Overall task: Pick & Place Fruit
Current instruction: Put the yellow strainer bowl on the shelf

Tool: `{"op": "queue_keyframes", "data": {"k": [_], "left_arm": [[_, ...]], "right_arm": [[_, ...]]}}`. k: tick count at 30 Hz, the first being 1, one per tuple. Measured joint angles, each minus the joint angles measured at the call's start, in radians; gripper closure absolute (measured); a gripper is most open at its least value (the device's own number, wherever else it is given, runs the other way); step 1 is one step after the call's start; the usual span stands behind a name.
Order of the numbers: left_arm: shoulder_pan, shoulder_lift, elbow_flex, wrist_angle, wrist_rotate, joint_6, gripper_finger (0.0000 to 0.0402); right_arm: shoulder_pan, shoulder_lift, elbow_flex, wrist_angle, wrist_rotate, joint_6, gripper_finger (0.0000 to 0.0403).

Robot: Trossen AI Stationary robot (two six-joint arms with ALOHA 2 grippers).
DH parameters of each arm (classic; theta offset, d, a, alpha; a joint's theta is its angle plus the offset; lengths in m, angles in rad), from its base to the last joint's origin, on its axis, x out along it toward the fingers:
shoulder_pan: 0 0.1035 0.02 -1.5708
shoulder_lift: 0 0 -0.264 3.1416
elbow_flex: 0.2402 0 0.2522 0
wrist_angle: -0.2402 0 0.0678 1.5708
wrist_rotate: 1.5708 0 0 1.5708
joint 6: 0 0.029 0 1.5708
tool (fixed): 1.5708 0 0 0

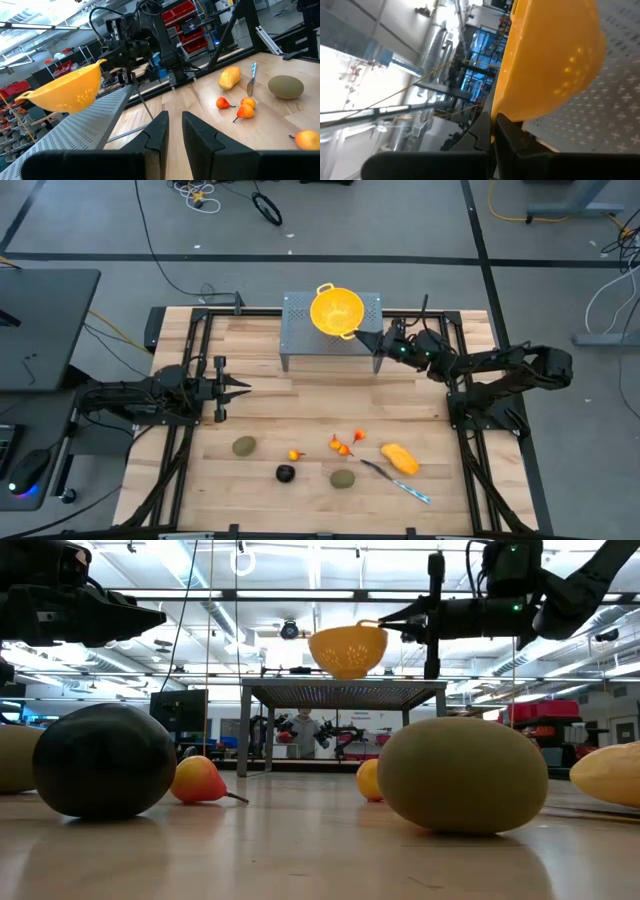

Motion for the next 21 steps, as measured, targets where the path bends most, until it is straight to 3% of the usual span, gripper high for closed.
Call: {"op": "queue_keyframes", "data": {"k": [21], "left_arm": [[0.0,0.0,0.0,0.0,0.0,0.0,0.0338]], "right_arm": [[-0.008,-0.001,0.002,-0.023,0.04,0.107,0.0396]]}}
